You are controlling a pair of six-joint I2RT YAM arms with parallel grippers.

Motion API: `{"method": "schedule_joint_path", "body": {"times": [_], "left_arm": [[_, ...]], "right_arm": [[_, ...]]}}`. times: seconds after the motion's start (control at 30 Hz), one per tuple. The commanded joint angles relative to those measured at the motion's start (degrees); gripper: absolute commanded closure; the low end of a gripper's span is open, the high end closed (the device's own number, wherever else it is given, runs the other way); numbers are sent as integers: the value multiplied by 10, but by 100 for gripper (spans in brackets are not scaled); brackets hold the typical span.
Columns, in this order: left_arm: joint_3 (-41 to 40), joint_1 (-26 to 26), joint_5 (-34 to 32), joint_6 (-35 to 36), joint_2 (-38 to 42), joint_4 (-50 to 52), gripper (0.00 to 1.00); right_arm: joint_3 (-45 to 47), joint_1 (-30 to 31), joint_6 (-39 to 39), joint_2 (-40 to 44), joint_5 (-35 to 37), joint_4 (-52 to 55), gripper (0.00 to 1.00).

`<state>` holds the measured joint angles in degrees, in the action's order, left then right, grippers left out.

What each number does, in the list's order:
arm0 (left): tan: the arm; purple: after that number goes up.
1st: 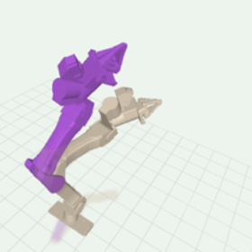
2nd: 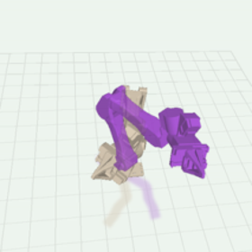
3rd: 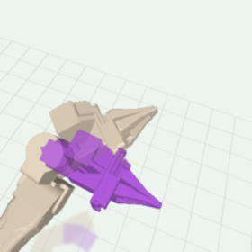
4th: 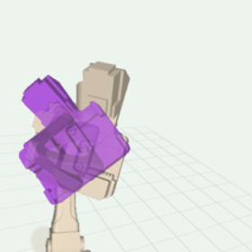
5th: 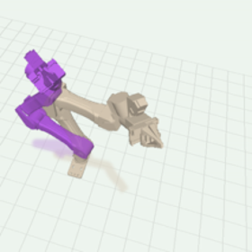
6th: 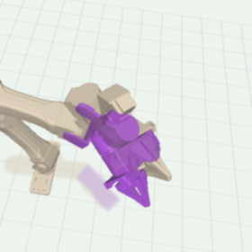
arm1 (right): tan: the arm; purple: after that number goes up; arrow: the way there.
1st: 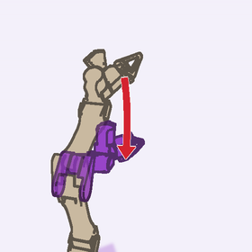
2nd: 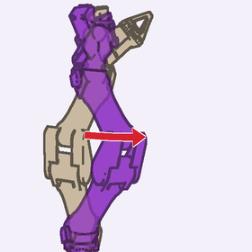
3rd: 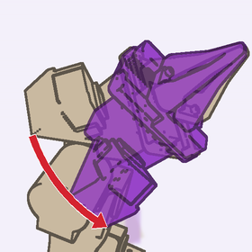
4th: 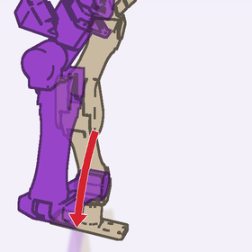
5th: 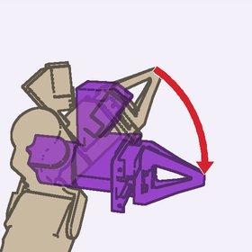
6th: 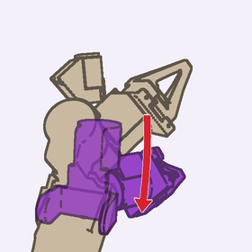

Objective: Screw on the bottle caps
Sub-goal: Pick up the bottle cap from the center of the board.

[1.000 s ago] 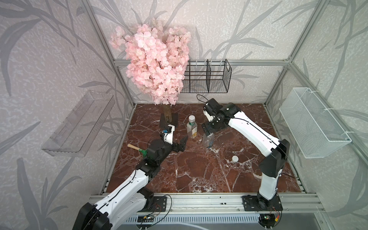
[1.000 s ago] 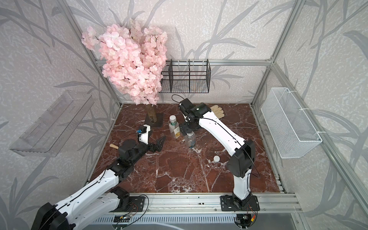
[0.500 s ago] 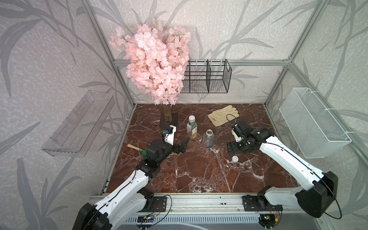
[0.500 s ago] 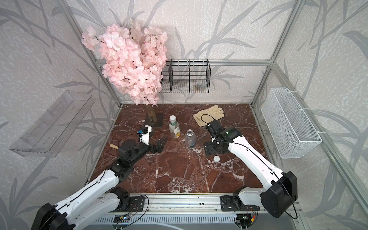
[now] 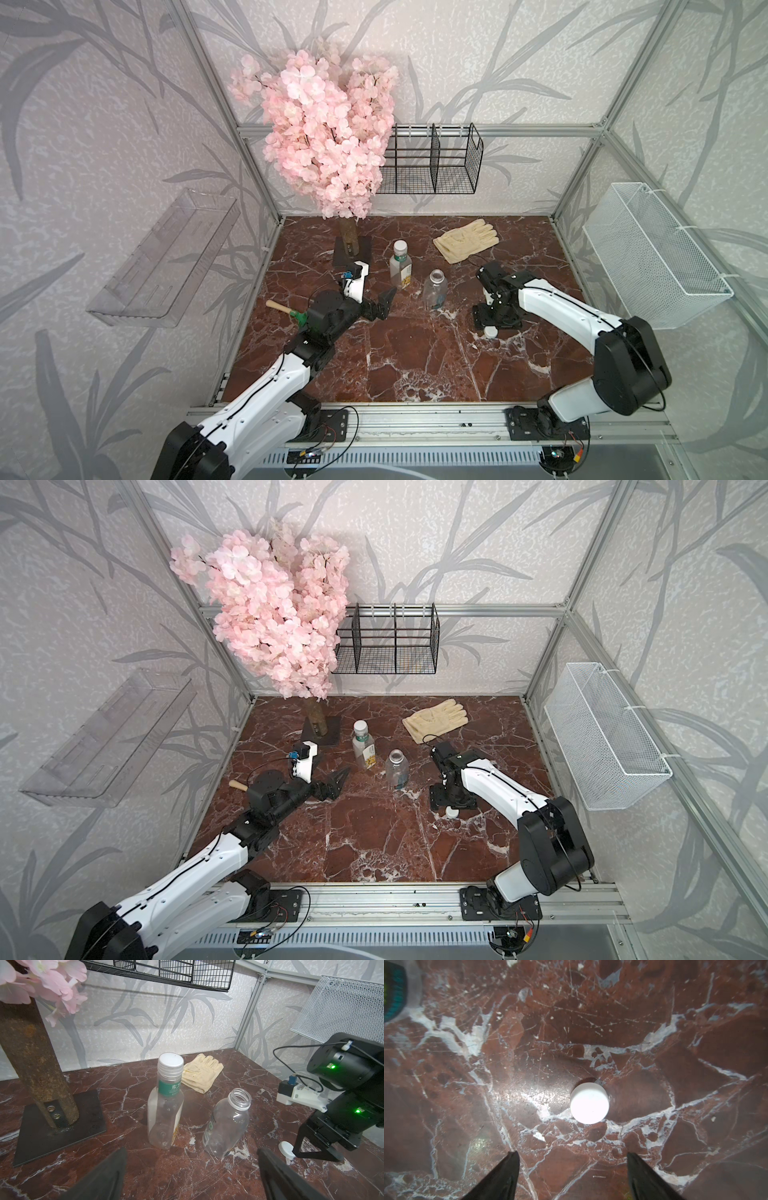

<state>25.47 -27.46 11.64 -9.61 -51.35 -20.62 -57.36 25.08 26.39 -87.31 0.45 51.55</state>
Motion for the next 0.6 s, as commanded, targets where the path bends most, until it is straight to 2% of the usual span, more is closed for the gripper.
{"method": "schedule_joint_path", "body": {"times": [0.0, 0.57], "left_arm": [[6, -3, 5, 6, -4, -14, 0], [6, -4, 4, 6, -5, -14, 0]], "right_arm": [[12, -15, 2, -23, 1, -31, 21], [17, -35, -12, -99, 8, -67, 41]]}}
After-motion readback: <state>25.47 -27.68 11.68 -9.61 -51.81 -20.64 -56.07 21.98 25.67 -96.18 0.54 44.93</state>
